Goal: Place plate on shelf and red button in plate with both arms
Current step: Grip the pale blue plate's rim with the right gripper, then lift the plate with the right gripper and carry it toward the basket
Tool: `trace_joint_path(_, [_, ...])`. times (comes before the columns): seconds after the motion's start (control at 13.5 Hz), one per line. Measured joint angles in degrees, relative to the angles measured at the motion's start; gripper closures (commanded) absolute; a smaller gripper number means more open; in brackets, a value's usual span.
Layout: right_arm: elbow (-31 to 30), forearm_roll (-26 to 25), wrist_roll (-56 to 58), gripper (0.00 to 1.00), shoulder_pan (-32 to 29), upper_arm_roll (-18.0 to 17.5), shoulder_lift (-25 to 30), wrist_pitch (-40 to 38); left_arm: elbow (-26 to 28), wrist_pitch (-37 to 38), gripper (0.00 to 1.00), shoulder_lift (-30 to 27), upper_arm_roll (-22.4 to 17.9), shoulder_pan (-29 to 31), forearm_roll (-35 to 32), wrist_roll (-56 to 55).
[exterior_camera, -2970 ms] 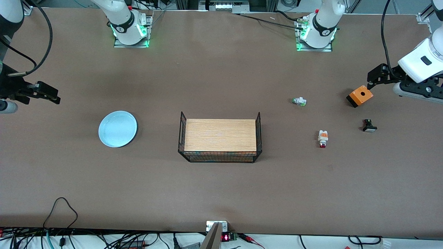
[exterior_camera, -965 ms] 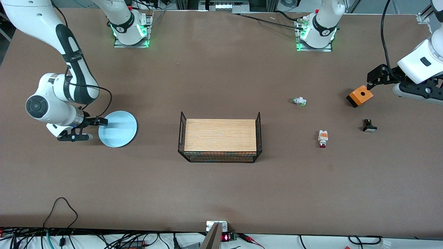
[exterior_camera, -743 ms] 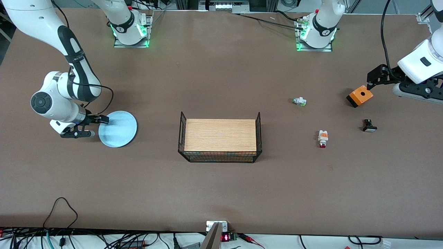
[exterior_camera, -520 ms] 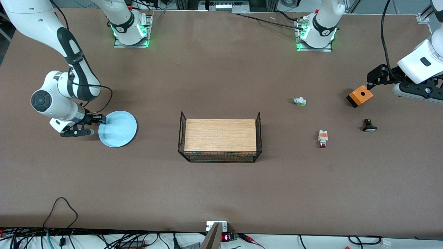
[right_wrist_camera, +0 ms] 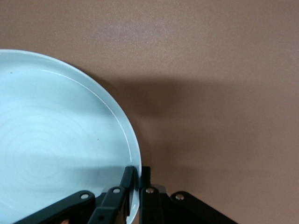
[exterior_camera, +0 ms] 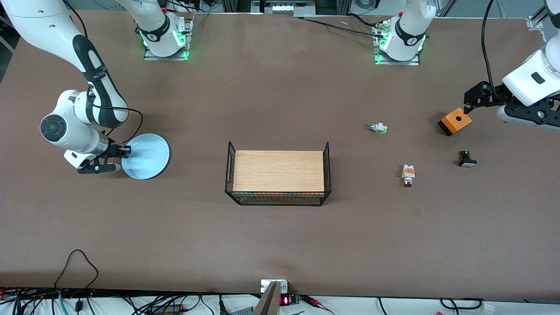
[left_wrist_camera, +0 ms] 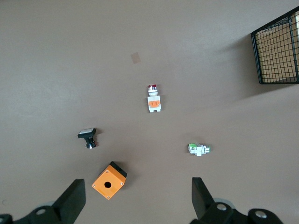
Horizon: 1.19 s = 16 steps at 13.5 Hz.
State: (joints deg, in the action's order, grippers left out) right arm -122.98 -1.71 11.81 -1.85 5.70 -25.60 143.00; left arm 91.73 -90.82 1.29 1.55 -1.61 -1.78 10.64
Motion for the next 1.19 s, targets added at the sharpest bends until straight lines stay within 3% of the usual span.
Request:
trace_joint_path(0.3, [1.8,0.4,0.0,1.0,0.0,-0.5,2.3,-7.4,0.0,0.0,0.0,0.0,0.0,0.0,0.0,0.0])
trace_joint_path(0.67, [8.9,6.2,-1.0,1.0,0.1,-1.8,7.2,-23.4,0.0,0.0,0.0,0.0,0.0,0.0,0.0,0.0])
trace_joint_path(1.19, [20.5,13.0,-15.4,1.0,0.3,-5.9,9.6,-44.2,0.0,0.0,0.0,0.0,0.0,0.0,0.0,0.0])
